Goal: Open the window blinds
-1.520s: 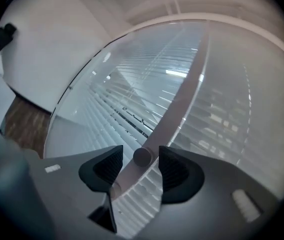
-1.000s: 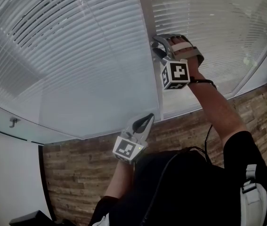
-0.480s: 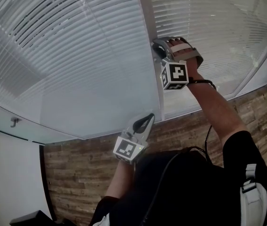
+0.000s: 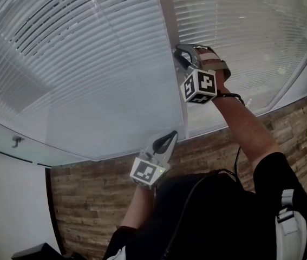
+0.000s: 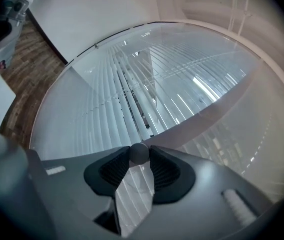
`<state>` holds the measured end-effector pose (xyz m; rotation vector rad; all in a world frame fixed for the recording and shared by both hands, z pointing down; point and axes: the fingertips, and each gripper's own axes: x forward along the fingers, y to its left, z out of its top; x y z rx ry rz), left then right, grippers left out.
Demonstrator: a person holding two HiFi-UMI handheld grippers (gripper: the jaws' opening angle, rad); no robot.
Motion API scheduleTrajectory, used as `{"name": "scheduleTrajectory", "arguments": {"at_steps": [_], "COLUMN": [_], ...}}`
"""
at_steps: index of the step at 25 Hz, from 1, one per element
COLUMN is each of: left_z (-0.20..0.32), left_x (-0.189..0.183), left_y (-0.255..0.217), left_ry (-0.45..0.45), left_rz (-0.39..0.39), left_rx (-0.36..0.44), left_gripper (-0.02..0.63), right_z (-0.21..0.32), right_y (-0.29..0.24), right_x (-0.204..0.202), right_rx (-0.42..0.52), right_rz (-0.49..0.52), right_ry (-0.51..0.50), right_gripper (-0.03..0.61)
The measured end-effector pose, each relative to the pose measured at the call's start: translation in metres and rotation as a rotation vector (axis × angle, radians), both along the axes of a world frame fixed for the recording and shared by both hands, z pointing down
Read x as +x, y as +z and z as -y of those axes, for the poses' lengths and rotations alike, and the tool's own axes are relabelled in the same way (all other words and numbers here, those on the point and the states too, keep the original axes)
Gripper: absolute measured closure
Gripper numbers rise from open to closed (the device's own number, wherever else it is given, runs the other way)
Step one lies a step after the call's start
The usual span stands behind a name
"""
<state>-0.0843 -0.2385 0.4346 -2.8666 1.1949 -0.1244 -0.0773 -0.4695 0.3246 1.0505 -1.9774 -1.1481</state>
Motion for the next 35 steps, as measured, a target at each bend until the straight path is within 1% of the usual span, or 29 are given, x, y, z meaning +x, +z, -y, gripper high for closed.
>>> {"name": "scheduleTrajectory", "arguments": {"at_steps": [11, 13, 16, 19, 21, 25, 28, 31, 35], "left_z": [-0.001, 0.000, -0.001, 0.001, 0.000, -0.002, -0.001, -0.001, -0.003], "left_x": [-0.006, -0.007, -0.007, -0.009, -0.009, -0.008, -0.009, -0.008, -0.004], "left_y": [0.003, 0.004, 0.002, 0.007, 0.007, 0.006, 0.009, 0.014, 0.008], "left_ry": [-0.011, -0.014, -0.014, -0.015, -0.016, -0.016, -0.017, -0.015, -0.010], "left_rz": [0.006, 0.005, 0.003, 0.006, 0.006, 0.004, -0.001, 0.002, 0.005], "left_rx": [0.005, 0.019, -0.001, 0.029, 0.017, -0.007, 0.008, 0.024, -0.014], "left_gripper": [0.609, 0.609, 0.609, 0.609, 0.609, 0.609, 0.609, 0.609, 0.609], "right_z": [0.004, 0.004, 0.006, 0.007, 0.009, 0.012, 0.014, 0.013, 0.014], "right_y": [-0.002, -0.004, -0.005, -0.005, -0.003, 0.000, 0.001, 0.003, 0.002], "right_x": [0.005, 0.006, 0.008, 0.008, 0.008, 0.014, 0.017, 0.017, 0.018], "right_rx": [-0.133, -0.157, -0.192, -0.240, -0.286, -0.356, -0.387, -0.406, -0.427], "right_rz": [0.339, 0.410, 0.517, 0.633, 0.718, 0.852, 0.960, 1.021, 1.064], "right_ry": [0.019, 0.021, 0.028, 0.027, 0.019, 0.023, 0.033, 0.041, 0.041], "right_gripper": [0.446, 0.446, 0.446, 0.446, 0.445, 0.445, 0.445, 0.445, 0.445]}}
